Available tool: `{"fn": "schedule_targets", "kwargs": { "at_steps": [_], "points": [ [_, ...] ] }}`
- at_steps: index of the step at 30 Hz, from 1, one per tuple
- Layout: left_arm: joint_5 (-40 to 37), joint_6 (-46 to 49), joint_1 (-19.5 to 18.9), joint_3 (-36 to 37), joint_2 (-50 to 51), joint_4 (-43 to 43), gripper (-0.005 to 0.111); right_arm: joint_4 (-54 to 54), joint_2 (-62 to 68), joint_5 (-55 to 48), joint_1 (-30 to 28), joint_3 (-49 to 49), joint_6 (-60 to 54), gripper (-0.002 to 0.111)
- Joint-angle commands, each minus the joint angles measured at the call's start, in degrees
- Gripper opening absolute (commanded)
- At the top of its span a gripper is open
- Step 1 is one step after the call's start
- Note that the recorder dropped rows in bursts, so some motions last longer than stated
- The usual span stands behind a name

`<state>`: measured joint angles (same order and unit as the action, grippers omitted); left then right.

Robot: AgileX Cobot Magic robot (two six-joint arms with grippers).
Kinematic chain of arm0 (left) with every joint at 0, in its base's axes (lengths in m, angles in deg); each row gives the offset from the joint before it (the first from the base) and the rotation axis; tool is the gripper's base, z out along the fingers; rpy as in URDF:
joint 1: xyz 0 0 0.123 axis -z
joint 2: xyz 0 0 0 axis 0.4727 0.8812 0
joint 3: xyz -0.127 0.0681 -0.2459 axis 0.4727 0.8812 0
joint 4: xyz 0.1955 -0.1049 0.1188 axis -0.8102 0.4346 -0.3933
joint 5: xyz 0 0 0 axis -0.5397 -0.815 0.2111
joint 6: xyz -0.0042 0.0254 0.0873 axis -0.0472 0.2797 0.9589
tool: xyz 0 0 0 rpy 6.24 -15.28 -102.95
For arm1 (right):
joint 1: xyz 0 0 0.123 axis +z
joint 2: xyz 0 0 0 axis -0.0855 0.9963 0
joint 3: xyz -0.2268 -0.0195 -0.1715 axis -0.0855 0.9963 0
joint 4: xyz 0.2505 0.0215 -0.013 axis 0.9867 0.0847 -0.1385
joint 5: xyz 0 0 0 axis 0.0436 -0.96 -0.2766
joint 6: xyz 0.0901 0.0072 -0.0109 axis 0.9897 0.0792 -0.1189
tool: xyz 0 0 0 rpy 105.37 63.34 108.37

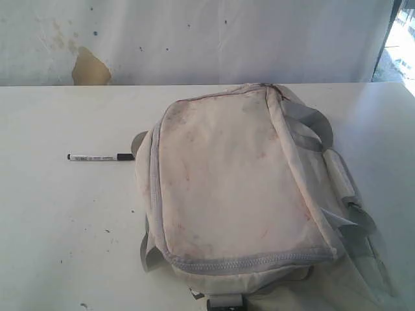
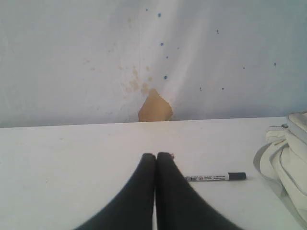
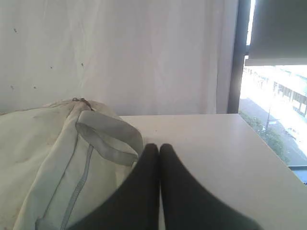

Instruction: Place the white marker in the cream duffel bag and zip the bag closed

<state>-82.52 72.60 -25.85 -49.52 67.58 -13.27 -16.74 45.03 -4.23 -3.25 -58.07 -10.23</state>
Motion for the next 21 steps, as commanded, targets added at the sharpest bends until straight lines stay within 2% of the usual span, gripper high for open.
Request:
{"fn": "schedule_targets", "kwargs": {
  "at_steps": [1, 21],
  "points": [
    [0.7, -0.1, 0.1, 0.3, -0.2, 0.0, 0.000, -0.4, -0.2, 0.0, 0.1, 0.3, 0.2, 0.000],
    [1.2, -0.2, 0.1, 0.3, -0.2, 0.0, 0.000, -0.4, -0.2, 1.8, 0.1, 0.3, 0.6, 0.000]
  ]
}}
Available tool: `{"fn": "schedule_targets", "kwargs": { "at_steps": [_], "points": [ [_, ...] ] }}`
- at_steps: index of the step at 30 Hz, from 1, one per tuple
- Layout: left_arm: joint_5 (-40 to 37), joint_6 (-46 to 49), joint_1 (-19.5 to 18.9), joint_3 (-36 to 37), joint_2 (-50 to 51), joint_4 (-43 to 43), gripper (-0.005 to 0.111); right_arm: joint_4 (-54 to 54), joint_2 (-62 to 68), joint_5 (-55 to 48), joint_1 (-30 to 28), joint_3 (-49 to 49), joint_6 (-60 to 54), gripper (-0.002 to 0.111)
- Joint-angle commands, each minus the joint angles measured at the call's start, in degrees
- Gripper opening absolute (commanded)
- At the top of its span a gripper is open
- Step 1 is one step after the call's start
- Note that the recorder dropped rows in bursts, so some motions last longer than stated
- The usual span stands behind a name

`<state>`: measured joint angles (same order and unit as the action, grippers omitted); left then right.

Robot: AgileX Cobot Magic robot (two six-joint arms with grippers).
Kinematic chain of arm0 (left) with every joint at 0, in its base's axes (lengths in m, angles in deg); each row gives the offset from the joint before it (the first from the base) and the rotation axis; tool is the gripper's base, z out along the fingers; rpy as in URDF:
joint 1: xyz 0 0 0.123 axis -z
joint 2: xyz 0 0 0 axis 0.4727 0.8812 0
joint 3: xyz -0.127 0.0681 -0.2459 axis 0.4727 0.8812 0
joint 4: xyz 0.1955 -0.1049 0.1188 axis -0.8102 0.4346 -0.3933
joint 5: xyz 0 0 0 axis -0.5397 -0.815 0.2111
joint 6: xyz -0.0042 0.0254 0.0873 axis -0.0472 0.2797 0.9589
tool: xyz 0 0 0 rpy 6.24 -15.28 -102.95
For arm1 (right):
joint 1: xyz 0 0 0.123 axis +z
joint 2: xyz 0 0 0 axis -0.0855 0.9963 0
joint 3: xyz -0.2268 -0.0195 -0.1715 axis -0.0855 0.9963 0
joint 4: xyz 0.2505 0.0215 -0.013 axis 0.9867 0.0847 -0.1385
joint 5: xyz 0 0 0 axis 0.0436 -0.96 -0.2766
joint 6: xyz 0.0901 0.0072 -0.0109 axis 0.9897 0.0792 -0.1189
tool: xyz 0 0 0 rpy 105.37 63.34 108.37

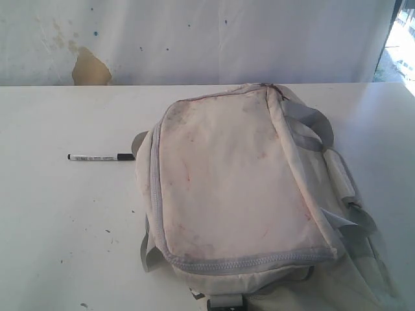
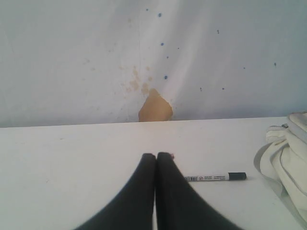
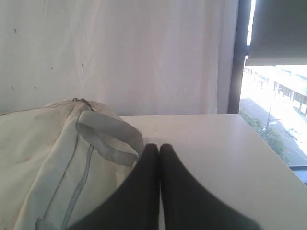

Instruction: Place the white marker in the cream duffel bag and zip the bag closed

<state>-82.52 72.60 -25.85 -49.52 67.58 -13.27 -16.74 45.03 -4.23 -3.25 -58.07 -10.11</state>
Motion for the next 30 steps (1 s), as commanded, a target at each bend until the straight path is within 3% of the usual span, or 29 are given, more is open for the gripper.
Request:
{"fn": "schedule_targets", "kwargs": {
  "at_steps": [1, 7, 13, 18, 23, 30],
  "points": [
    [1.7, -0.4, 0.1, 0.3, -0.2, 0.0, 0.000, -0.4, -0.2, 2.1, 0.1, 0.3, 0.5, 0.000],
    [7.6, -2.8, 0.1, 0.3, -0.2, 0.0, 0.000, -0.4, -0.2, 7.7, 0.1, 0.3, 0.5, 0.000],
    [7.8, -4.5, 0.1, -2.6, -0.2, 0.0, 0.000, 0.2, -0.2, 12.0, 0.1, -0.1, 1.2, 0.000],
    [-0.2, -4.5, 0.1, -10.3, -0.2, 0.0, 0.000, 0.5, -0.2, 7.5, 0.1, -5.0, 4.3, 0.000],
    [-11.2, -4.5, 0.1, -18.2, 0.1, 0.0, 0.000, 0.5, -0.1, -4.8, 0.1, -13.9, 4.7, 0.000],
    [-27.7, -4.4, 0.1, -28.8, 9.2, 0.6, 0.000, 1.1, 10.5, -17.1, 0.1, -25.8, 4.8, 0.000]
  ]
}}
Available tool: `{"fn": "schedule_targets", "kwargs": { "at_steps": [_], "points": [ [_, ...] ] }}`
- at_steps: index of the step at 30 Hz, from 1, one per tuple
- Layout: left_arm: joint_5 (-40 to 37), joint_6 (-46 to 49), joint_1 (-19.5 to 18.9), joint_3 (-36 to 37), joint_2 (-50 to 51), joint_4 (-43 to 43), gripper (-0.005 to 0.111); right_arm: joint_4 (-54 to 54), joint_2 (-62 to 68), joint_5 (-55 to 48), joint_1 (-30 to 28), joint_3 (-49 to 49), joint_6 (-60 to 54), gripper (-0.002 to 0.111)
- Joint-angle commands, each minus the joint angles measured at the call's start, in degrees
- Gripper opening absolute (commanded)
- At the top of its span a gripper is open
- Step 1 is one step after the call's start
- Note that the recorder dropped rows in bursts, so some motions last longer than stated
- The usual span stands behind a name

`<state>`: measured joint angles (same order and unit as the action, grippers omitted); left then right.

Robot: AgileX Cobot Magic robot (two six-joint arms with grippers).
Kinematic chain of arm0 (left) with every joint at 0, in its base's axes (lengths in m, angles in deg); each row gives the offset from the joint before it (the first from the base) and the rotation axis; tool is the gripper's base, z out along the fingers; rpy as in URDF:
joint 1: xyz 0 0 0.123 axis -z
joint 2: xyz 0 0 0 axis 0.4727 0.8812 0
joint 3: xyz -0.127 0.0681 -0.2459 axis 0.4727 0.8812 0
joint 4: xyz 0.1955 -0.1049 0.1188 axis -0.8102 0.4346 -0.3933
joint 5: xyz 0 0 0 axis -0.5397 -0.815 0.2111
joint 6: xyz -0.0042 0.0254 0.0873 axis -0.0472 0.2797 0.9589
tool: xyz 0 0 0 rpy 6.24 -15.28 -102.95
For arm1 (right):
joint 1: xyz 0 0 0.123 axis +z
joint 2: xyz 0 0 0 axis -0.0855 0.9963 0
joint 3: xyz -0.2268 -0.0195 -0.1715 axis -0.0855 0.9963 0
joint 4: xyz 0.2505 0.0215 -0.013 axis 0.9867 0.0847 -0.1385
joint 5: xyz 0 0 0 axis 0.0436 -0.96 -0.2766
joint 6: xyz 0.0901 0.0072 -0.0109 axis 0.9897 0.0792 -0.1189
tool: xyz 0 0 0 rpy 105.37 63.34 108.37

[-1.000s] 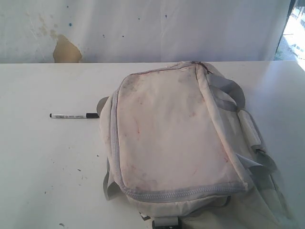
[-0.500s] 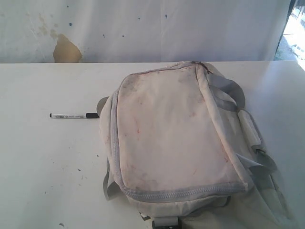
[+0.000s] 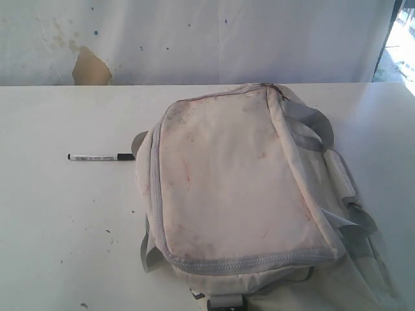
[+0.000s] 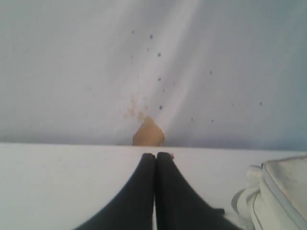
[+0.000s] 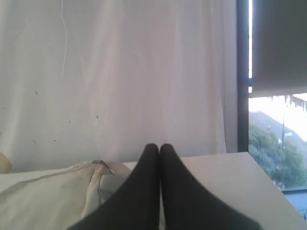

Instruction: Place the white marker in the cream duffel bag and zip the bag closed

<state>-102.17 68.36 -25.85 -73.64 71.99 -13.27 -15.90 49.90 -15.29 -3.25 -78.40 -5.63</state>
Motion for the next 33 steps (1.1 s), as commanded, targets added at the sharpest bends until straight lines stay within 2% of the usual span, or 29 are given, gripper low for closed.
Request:
{"fn": "schedule_targets", "kwargs": {
  "at_steps": [1, 9, 14, 18, 24, 28, 30, 33],
  "points": [
    [-9.8, -0.2, 0.1, -6.0, 6.6, 1.1, 0.000, 0.3, 7.7, -6.7, 0.1, -7.0, 0.3, 0.000],
    [-15.5, 0.2, 0.1, -13.1, 20.7, 3.7, 0.000, 0.3, 23.9, -5.5, 0.1, -14.9, 0.3, 0.000],
    [-13.6, 2.7, 0.1, -14.4, 28.3, 10.8, 0.000, 0.1, 31.8, -0.6, 0.1, -14.9, 0.3, 0.000],
    [-10.6, 8.6, 0.1, -14.4, 34.6, 17.1, 0.000, 0.1, 38.0, -0.3, 0.1, -14.9, 0.3, 0.000],
    [-9.5, 10.8, 0.1, -17.6, 46.0, 19.7, 0.000, 4.5, 47.6, -0.8, 0.1, -15.4, 0.2, 0.001],
    [-11.6, 11.2, 0.1, -22.2, 52.2, 19.7, 0.000, 9.3, 55.0, -3.3, 0.1, -19.4, -4.5, 0.015],
    [-11.9, 12.6, 0.1, -24.5, 54.7, 20.2, 0.000, 15.1, 59.1, -6.8, 0.1, -22.9, -9.8, 0.026],
    [-12.4, 14.8, 0.1, -27.0, 57.7, 22.0, 0.000, 26.1, 65.4, -12.4, 0.1, -28.4, -18.9, 0.035]
  ]
}}
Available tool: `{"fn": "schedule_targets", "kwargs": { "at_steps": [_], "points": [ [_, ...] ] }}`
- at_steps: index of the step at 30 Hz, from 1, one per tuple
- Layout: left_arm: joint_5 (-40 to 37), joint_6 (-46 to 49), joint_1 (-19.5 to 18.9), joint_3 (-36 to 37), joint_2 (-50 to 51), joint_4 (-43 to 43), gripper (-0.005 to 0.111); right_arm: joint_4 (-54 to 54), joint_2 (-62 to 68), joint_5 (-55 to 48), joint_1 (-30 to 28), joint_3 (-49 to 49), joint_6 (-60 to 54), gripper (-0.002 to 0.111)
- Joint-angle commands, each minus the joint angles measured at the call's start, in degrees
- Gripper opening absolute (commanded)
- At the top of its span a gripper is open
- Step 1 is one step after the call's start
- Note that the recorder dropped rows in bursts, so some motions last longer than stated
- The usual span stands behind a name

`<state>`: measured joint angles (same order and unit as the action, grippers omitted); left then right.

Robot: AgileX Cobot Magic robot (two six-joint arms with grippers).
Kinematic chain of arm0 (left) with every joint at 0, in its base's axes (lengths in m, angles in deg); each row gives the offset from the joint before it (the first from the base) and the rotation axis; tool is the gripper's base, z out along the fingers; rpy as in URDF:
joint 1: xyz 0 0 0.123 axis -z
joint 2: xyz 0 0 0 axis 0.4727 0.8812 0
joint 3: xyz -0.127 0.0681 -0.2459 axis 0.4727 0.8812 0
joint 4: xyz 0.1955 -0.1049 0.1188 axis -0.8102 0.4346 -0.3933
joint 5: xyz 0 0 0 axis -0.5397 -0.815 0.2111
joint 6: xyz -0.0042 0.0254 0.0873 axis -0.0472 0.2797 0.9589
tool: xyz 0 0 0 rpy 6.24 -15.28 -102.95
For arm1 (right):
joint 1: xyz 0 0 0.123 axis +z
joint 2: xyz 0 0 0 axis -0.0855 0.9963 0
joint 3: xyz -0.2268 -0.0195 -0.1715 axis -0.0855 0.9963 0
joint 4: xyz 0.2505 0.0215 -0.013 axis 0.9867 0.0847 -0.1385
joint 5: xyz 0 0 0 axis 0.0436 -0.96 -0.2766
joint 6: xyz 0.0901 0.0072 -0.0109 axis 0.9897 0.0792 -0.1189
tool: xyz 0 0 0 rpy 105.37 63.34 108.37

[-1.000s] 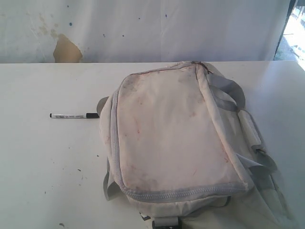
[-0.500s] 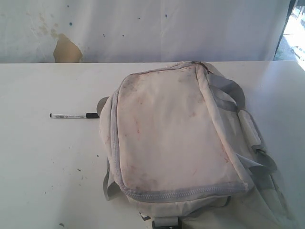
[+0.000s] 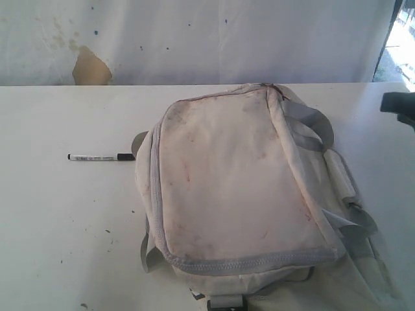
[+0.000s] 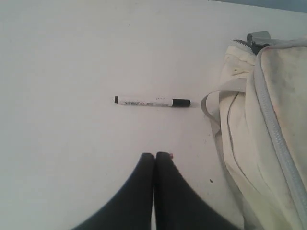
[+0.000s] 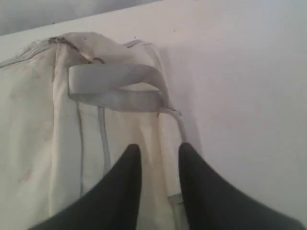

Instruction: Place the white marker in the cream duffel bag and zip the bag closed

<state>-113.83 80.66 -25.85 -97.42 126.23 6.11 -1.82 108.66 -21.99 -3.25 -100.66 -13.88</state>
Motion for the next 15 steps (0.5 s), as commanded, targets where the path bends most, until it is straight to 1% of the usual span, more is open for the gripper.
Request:
{"fn": "schedule_targets", "kwargs": {
  "at_steps": [1, 5, 8, 10, 13, 15],
  "points": [
    [-1.1, 3.3, 0.1, -3.9, 4.6, 3.6, 0.000, 15.4, 9.0, -7.4, 0.1, -8.1, -14.1, 0.035],
    [-1.3, 9.3, 0.1, -4.6, 8.4, 7.9, 0.000, 25.2, 17.6, -11.6, 0.1, -15.0, -24.8, 0.035],
    [-0.7, 12.1, 0.1, -4.6, 11.1, 9.1, 0.002, 29.8, 23.4, -12.1, 0.1, -19.6, -32.1, 0.036],
    [0.3, 12.1, 0.8, -4.6, 13.0, 9.2, 0.009, 31.9, 26.5, -12.2, 0.1, -22.2, -34.1, 0.036],
    [-0.5, 12.1, 2.1, -6.3, 16.1, 9.2, 0.025, 32.4, 31.0, -12.2, 0.5, -26.4, -35.7, 0.036],
    [-3.0, 12.1, 3.0, -8.8, 18.5, 9.4, 0.029, 32.5, 33.6, -12.1, 0.8, -29.0, -38.6, 0.036]
  ]
}}
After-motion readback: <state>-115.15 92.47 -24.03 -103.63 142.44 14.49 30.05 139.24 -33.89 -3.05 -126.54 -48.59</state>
